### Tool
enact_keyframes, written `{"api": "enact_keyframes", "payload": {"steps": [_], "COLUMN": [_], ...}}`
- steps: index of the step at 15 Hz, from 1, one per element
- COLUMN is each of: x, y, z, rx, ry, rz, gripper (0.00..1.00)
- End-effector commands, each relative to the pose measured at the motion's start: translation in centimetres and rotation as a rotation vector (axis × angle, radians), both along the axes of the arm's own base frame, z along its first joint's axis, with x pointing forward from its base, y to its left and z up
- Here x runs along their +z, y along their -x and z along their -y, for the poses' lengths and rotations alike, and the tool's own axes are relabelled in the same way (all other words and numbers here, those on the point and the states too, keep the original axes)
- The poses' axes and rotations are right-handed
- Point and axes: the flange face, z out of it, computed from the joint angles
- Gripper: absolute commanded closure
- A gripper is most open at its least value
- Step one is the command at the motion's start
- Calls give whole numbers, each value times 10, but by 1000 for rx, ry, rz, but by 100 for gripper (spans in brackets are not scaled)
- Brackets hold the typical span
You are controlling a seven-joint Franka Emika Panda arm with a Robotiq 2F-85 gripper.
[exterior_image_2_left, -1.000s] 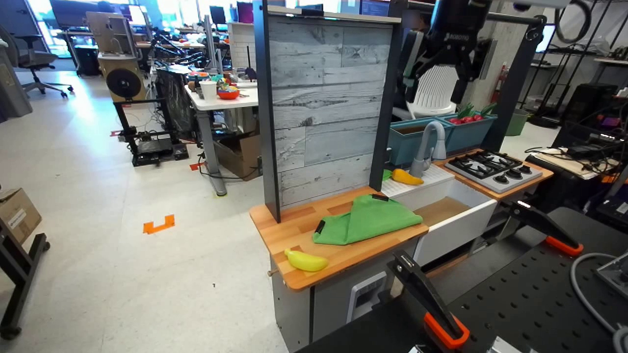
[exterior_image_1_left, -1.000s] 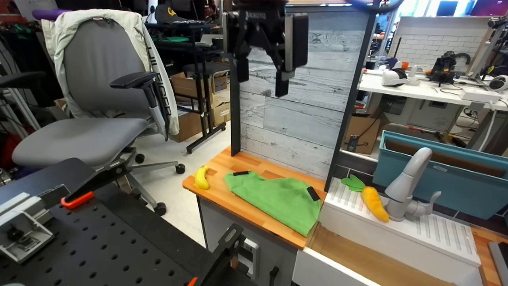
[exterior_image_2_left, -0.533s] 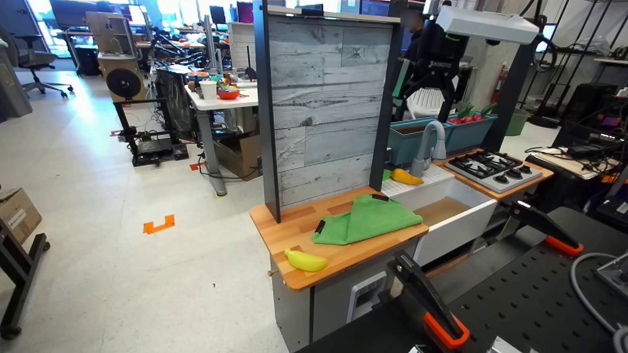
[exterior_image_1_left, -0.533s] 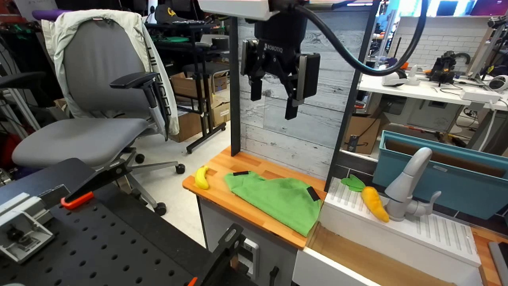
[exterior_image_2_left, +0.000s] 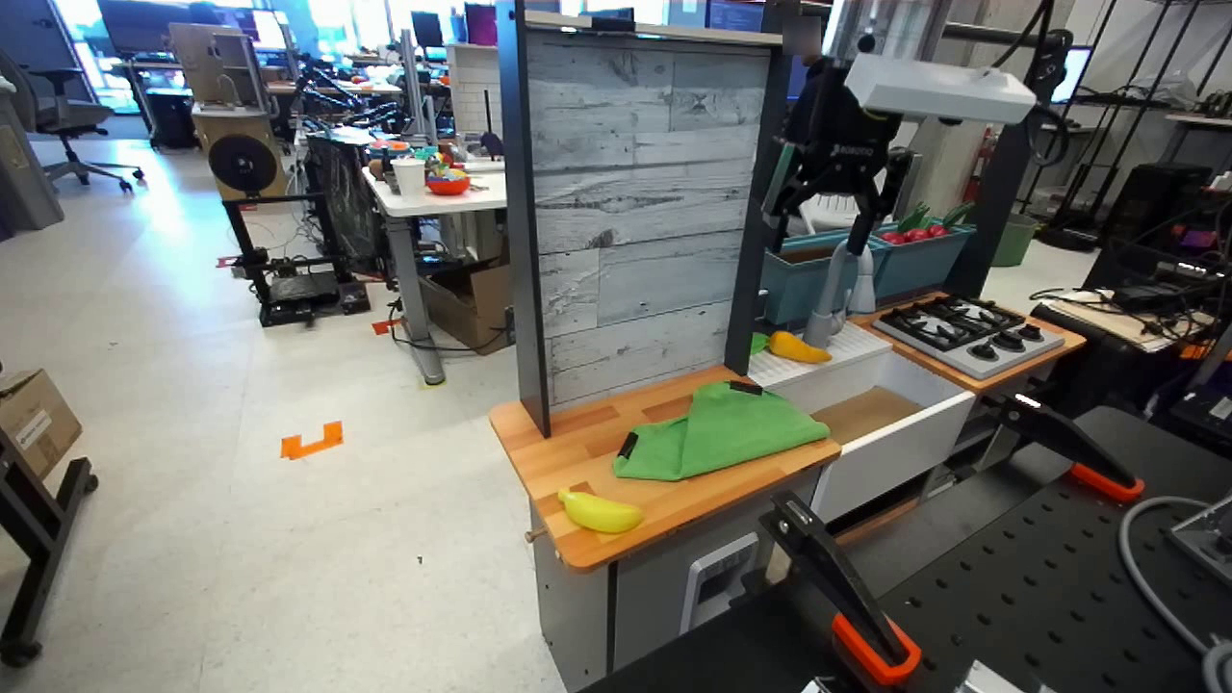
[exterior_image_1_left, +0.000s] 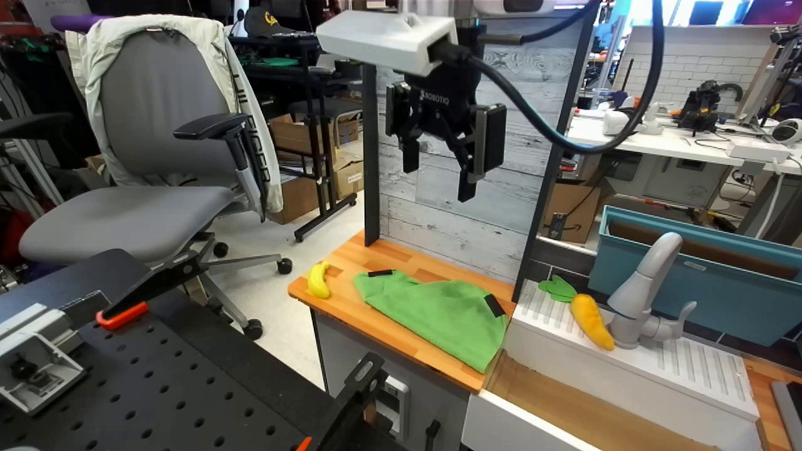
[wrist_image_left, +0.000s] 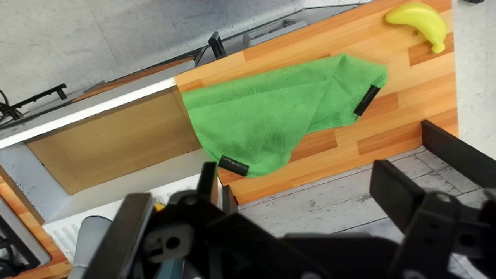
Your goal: Fold the green towel from right to left.
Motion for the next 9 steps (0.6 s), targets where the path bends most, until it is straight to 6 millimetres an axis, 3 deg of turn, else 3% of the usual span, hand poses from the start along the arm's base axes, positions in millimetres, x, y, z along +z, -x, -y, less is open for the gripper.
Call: {"api": "enact_keyframes", "payload": {"steps": [1, 5, 9], "x": [-38, -76, -107], "y": [-8, -15, -32], "z": [18, 41, 53], "rx": [14, -27, -45], "ry": [38, 56, 61], "rz": [6, -30, -56], "gripper": [0, 0, 0]}}
